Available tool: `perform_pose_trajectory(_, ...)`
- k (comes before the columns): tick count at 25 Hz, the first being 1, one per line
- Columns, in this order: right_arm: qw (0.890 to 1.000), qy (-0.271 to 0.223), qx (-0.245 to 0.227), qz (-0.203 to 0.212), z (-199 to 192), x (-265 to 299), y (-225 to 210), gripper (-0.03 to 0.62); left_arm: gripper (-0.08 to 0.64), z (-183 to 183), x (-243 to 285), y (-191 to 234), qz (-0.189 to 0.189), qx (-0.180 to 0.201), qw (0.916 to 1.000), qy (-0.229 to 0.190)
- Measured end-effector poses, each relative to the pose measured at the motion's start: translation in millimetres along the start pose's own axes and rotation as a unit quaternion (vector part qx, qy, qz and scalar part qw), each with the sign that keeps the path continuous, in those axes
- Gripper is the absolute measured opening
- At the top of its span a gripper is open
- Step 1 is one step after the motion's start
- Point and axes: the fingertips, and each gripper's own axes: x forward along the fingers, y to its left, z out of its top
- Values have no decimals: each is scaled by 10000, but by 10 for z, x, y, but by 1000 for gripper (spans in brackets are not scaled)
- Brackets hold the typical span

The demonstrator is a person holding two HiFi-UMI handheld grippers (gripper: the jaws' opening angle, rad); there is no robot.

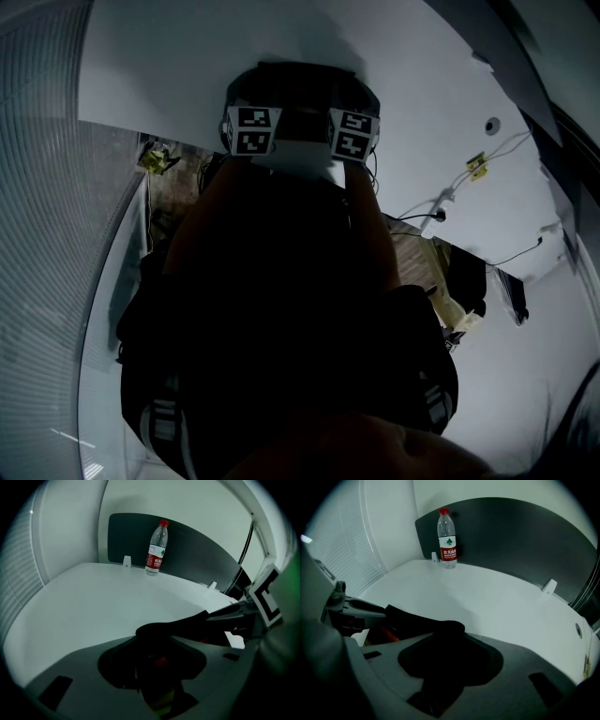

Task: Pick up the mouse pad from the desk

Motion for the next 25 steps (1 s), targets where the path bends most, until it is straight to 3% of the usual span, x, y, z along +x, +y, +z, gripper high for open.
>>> perform_pose_trajectory(8, 9999, -59, -132, 57, 40, -7, 59, 101, 92, -11, -5, -56, -106, -142, 9998, 32)
perform_pose_trajectory(25, 9994, -117, -225, 237, 85, -73, 120, 64, 66, 19, -68, -107, -312, -166, 9994, -44)
